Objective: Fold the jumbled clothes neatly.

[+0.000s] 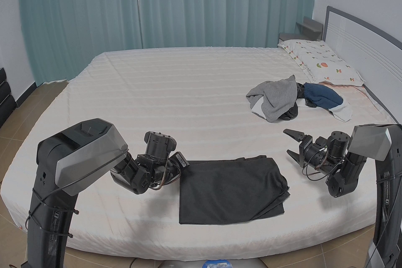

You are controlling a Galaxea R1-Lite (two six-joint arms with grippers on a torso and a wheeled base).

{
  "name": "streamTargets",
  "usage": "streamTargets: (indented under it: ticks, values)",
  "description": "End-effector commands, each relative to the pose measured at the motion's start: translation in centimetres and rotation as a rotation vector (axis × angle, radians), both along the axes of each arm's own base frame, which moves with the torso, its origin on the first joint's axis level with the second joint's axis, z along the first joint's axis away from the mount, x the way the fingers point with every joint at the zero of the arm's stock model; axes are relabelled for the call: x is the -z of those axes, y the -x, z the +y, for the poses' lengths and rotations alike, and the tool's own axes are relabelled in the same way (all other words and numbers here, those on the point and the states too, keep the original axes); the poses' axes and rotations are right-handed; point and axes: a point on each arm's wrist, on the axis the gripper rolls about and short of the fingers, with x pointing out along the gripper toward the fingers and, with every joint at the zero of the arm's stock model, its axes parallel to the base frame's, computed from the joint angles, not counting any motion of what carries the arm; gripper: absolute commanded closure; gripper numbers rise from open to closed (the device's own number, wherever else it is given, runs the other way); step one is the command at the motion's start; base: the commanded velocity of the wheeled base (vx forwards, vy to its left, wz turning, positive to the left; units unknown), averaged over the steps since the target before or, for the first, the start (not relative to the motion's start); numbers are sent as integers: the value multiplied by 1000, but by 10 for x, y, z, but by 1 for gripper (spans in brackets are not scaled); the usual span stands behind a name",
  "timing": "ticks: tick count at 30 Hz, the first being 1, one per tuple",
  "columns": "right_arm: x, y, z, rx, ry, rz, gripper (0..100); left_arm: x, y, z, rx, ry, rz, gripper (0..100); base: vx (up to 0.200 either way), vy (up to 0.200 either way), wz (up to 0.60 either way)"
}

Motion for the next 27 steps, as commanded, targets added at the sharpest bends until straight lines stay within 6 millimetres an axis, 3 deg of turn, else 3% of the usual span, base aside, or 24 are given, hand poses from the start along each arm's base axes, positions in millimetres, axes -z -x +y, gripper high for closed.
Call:
streamTargets:
  ticks: [1,5,12,22,27]
  values:
    - [4,4,6,-21,14,4,0,0,-1,2,-7,1,-1,100,0,0,0]
    - [5,7,16,-51,31,5,0,0,-1,2,-7,1,-1,100,0,0,0]
    - [16,22,55,-169,110,29,0,0,-1,2,-4,-1,0,100,0,0,0]
    - [17,22,65,-193,119,14,0,0,-1,1,-4,1,-3,100,0,0,0]
    - [9,19,58,-163,106,-24,0,0,-1,1,-3,0,-1,100,0,0,0]
